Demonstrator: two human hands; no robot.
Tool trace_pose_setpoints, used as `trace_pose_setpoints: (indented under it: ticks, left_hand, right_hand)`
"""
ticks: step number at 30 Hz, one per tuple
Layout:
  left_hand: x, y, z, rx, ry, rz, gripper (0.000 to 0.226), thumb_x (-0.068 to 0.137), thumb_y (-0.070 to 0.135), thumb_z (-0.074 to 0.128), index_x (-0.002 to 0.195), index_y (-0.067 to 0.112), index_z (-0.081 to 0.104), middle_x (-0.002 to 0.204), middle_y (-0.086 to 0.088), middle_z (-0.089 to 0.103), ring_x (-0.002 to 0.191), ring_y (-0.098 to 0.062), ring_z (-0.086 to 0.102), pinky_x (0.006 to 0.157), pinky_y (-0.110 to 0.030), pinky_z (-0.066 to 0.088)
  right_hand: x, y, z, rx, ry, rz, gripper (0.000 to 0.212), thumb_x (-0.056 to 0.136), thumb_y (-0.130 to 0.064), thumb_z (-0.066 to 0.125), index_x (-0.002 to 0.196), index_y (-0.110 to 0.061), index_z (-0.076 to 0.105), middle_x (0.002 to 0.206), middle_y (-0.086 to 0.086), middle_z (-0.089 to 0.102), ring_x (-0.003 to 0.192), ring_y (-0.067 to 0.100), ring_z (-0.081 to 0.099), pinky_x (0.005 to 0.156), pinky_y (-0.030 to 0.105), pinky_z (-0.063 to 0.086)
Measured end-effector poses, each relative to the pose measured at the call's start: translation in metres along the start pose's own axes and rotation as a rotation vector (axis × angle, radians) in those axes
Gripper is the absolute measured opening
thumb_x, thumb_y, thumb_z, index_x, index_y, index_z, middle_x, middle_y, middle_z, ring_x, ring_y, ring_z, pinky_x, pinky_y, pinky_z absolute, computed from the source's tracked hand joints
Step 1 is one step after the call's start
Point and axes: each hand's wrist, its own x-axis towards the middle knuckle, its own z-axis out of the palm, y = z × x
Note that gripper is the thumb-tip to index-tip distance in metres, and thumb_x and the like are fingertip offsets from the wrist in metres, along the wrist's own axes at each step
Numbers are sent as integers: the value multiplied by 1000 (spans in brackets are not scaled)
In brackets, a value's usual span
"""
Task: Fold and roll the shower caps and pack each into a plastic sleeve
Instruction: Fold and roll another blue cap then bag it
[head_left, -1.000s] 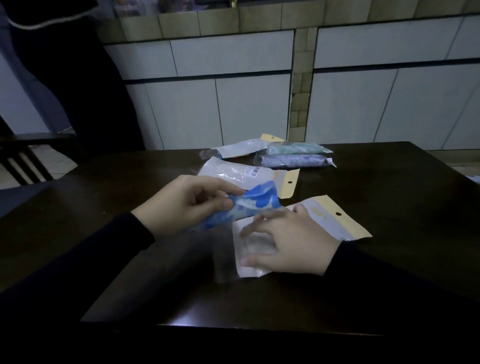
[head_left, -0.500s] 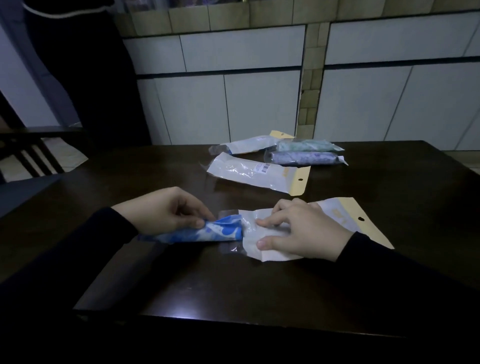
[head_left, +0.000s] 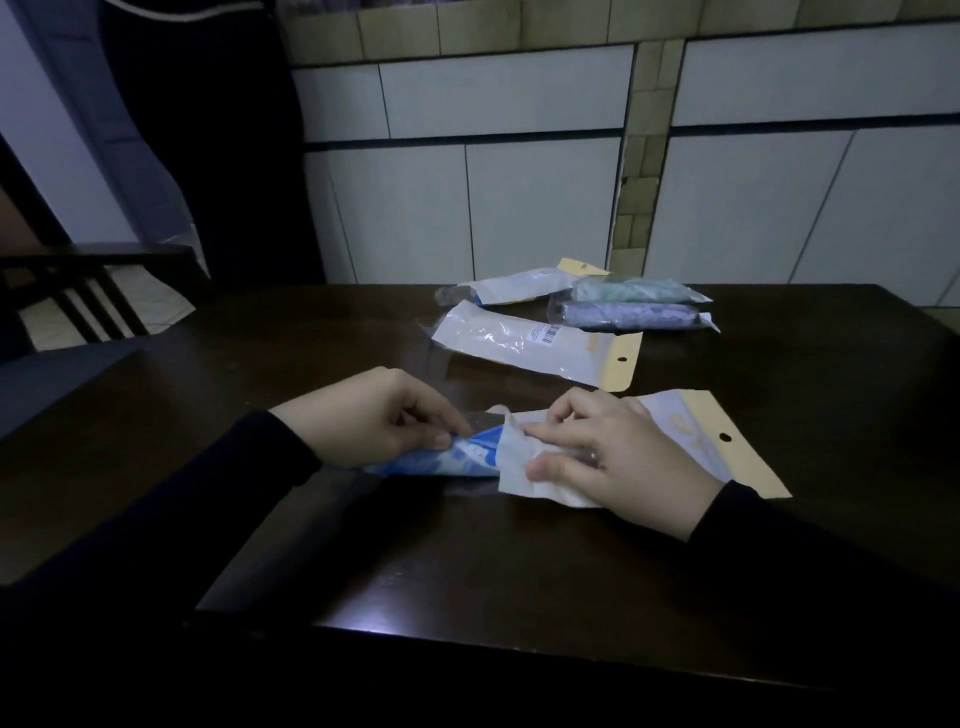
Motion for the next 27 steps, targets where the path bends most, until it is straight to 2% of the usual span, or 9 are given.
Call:
trace_pose_setpoints:
  ticks: [4,7,10,14,16,18,20,23,27]
  left_hand:
    - [4,0,4,72,54,113,39,87,22,70,93,59,61,104,18,53,91,-6,59,85,-35,52]
    - [2,2,1,74,0,101,37,85,24,72,88,60,65,112,20,44,94,-8,57,84,-32,52]
    - [3,4,4,86,-6,87,35,85,24,72,86,58,66,126,21,37,99,-8,58,85,-27,51]
    - [11,2,25,34,185,106,20,83,27,74,83,46,66,126,12,42,101,-1,55,85,-20,43]
    - [12,-2,26,25,261,58,10,76,43,75,82,41,67,119,12,47,100,1,54,85,-21,44]
    - [7,-8,16,58,279,-14,33,66,64,69,86,38,67,108,14,55,91,1,56,80,-23,49]
    - [-4,-14,0,81,214,-94,48,57,73,62,90,38,67,95,14,61,79,1,58,75,-26,51]
    - [-16,-25,-13,130,72,-193,42,62,64,70,100,47,64,94,15,66,78,-1,61,73,-21,50]
    - [-16,-32,-8,101,172,-178,35,73,37,81,105,43,67,85,8,71,73,-1,61,66,-14,46]
  right_hand:
    - [0,2,1,-139,-15,-15,56,85,-65,48,136,-44,46,111,-21,39,103,-4,28,92,24,18]
    - [0,0,1,-105,31,-28,52,85,-64,49,134,-46,48,109,-21,39,99,-7,26,88,23,16]
    - [1,-1,0,-77,0,-48,50,84,-63,51,131,-47,50,109,-21,41,103,-3,30,90,22,15]
    - [1,-2,2,-140,-58,-59,49,85,-62,51,132,-49,48,109,-21,39,107,3,33,93,23,15]
    - [2,-2,2,-169,-62,-29,48,86,-63,49,133,-49,47,110,-20,39,107,4,35,92,25,17]
    - [2,-3,3,-191,-62,7,49,87,-63,47,134,-49,47,111,-20,39,108,5,37,91,27,20]
    - [1,-3,4,-205,-48,43,50,88,-64,46,135,-48,47,113,-19,41,110,7,39,92,29,23]
    - [-1,-4,5,-212,-9,76,51,87,-65,45,135,-48,46,115,-18,42,111,7,40,93,30,25]
    - [-3,-5,7,-164,8,91,54,86,-64,48,137,-46,45,113,-16,42,108,7,39,96,29,27]
